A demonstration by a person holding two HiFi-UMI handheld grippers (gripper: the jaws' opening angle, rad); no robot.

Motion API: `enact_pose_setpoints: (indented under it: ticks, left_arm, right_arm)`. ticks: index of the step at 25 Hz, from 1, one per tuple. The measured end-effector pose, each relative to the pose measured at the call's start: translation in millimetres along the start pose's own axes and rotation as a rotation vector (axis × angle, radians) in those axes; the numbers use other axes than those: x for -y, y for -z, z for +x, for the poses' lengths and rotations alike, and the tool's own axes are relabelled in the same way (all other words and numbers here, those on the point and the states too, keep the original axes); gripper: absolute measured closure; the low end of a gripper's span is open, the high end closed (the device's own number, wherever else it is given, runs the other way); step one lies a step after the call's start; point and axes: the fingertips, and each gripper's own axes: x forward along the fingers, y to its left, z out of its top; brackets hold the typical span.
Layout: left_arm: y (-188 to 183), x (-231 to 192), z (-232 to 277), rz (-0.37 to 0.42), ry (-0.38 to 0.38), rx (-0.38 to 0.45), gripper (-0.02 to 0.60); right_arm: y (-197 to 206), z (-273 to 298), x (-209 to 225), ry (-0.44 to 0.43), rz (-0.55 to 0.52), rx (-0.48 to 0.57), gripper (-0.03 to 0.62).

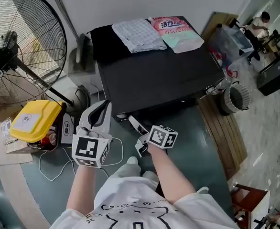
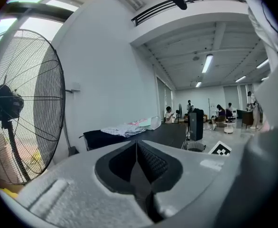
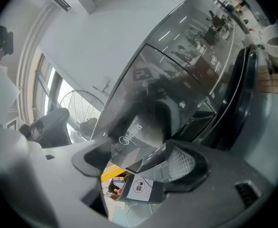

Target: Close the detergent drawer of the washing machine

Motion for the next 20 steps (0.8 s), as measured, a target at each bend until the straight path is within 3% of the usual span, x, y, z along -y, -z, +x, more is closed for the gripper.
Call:
enact_pose_setpoints:
  ticks: [11,20]
  left_arm:
    - [-0.8,-1.8,8.7,0.003,0.025,0.012,0.566]
    - [-11.9,1.1,-14.7,-0.018,-0.05,0.043,0.566]
  right_arm:
    - [3.3,-2.9,0.6,0.025,0.001,-0.036,0.253]
    - [-5.9,-31.4,-12.2,0.032,-0.119,-0.065,0.26]
